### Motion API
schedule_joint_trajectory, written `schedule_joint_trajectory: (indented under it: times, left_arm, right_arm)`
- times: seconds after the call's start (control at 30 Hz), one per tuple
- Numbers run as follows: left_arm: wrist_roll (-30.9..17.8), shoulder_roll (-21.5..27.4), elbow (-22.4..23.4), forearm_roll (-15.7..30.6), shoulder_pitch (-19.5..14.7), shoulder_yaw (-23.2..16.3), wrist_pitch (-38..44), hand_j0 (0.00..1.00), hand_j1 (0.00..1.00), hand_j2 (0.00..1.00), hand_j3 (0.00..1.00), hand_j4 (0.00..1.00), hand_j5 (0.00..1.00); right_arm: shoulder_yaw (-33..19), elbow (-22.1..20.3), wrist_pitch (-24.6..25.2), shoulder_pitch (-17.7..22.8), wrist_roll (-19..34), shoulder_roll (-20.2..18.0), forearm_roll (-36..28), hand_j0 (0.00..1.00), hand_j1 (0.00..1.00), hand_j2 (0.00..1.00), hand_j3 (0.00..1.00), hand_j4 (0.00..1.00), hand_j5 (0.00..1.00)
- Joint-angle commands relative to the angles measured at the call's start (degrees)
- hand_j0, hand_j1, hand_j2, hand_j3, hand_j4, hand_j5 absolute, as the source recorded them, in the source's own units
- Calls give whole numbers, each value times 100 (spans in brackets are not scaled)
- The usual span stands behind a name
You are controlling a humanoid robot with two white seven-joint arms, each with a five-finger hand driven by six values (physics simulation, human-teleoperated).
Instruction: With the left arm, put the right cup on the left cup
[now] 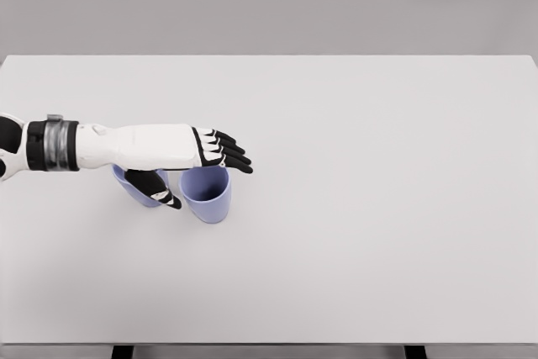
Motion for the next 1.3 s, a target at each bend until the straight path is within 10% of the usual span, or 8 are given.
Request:
schedule_joint_trajectory:
  times: [0.0,0.93,1.13,1.27]
  left_arm:
    - [2,6,8,34,0,-1,16,100,100,100,100,100,100]
    - [2,-354,474,-696,97,-1,16,100,100,100,100,100,100]
    - [2,-345,474,-731,176,8,16,70,70,70,70,70,70]
    - [2,-336,474,-731,220,8,16,67,67,67,67,67,67]
  right_arm:
    - [1,1,-1,0,1,0,2,100,100,100,100,100,100]
    - [1,1,-1,9,1,0,2,100,100,100,100,100,100]
    - [1,1,-1,0,1,0,2,100,100,100,100,100,100]
    - [1,1,-1,0,1,0,2,100,100,100,100,100,100]
